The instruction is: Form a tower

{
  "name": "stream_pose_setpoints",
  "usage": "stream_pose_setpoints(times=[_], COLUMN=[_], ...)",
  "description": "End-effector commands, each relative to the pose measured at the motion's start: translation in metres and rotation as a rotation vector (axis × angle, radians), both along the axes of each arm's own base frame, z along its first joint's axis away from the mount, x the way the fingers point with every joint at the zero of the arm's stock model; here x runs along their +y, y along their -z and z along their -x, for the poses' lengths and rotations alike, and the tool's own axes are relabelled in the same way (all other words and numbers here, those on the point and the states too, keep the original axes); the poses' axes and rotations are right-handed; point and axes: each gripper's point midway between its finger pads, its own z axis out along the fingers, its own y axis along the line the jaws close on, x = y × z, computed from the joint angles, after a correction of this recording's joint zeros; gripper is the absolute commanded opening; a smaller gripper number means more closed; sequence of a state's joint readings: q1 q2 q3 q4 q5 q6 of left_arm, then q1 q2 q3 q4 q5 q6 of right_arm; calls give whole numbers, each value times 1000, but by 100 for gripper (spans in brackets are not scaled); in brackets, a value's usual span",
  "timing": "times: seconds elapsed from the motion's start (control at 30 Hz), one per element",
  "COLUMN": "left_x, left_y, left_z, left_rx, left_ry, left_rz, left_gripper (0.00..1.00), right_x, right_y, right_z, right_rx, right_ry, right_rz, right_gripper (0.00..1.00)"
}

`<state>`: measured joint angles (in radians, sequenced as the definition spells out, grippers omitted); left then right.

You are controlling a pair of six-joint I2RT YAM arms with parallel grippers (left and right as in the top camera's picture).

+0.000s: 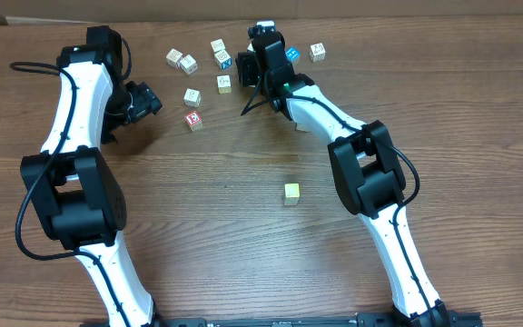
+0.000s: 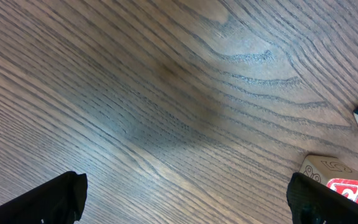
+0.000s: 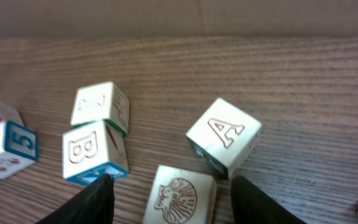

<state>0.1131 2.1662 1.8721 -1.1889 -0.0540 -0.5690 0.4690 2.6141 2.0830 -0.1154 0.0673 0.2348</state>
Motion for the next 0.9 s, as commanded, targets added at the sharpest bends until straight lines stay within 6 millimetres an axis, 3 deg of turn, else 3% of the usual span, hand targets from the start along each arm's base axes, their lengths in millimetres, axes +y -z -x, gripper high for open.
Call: stream_pose_setpoints(times=[0.0, 0.23, 0.47, 0.57, 0.67, 0.87], left_x=[0, 0, 1, 0, 1, 1], left_y=[-16, -16, -16, -16, -16, -16], left_z=[-4, -4, -4, -4, -4, -4], left_rx=[-39, -39, -39, -39, -39, -39], left_ry=[18, 18, 18, 18, 18, 18], left_rz=[-14, -14, -14, -14, -14, -14], left_gripper=[100, 99, 99, 99, 99, 100], right_x=[-4, -5, -6, -10, -16, -22], right_y=[-2, 8, 11, 11, 0, -44], right_z=[-6, -3, -1, 1, 3, 9], right_rx=[-15, 5, 21, 40, 53, 49], right_ry=[15, 15, 15, 17, 24, 29], right_rz=[-1, 10, 18, 28, 34, 32], right_gripper=[54, 47, 28, 24, 23, 23])
